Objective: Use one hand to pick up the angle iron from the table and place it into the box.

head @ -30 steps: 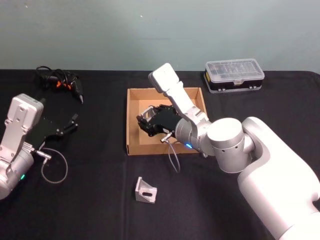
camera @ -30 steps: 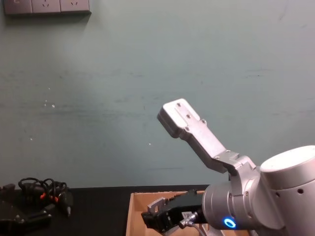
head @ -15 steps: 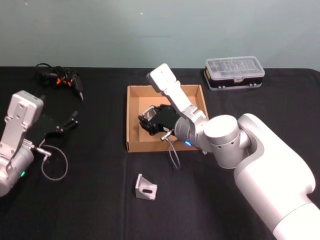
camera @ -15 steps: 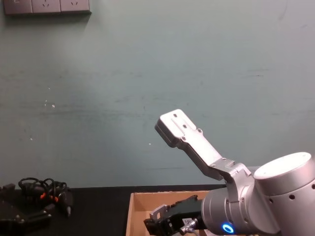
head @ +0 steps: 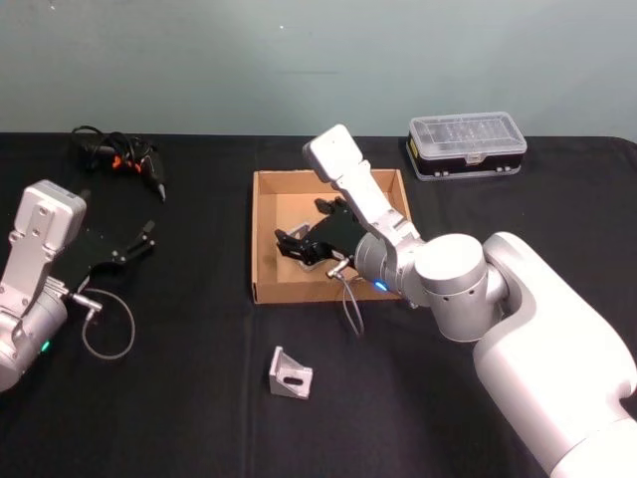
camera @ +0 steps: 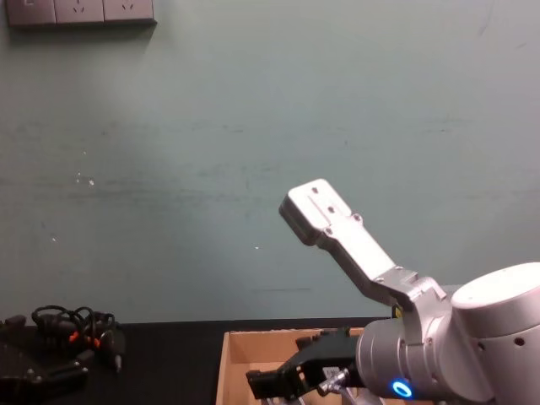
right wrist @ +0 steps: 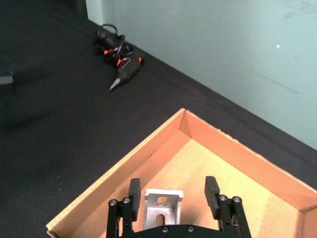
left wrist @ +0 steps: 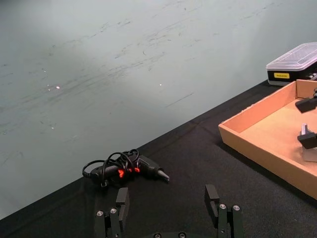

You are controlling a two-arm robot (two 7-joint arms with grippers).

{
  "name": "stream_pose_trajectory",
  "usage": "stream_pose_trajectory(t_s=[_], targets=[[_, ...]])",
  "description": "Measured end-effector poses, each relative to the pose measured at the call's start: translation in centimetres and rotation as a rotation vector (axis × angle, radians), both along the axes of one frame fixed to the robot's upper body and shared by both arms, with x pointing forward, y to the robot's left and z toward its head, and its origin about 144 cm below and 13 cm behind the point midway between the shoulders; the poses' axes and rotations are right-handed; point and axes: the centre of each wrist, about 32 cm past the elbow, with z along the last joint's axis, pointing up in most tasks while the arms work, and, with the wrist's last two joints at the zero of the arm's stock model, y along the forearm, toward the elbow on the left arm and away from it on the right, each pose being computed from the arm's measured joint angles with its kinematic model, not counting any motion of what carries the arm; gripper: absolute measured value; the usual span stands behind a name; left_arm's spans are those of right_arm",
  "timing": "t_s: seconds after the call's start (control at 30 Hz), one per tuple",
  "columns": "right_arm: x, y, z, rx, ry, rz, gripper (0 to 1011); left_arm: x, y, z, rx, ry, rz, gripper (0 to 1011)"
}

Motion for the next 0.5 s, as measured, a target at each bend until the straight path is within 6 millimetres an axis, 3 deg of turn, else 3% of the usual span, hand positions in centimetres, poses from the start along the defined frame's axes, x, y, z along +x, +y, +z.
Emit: stream_pose_trajectory(t_s=[0.23, 0.5], targets=[[-1.2, -1.0, 1.0, 0.046, -0.040, -0.013, 985, 0.0, 0.0, 0.0, 0.000, 0.000, 0.000, 1000], [-3.7, -3.6, 2.2, 0.126, -0.063, 0.003, 1004, 0.0, 0.0, 0.0, 0.000, 0.000, 0.000, 1000]])
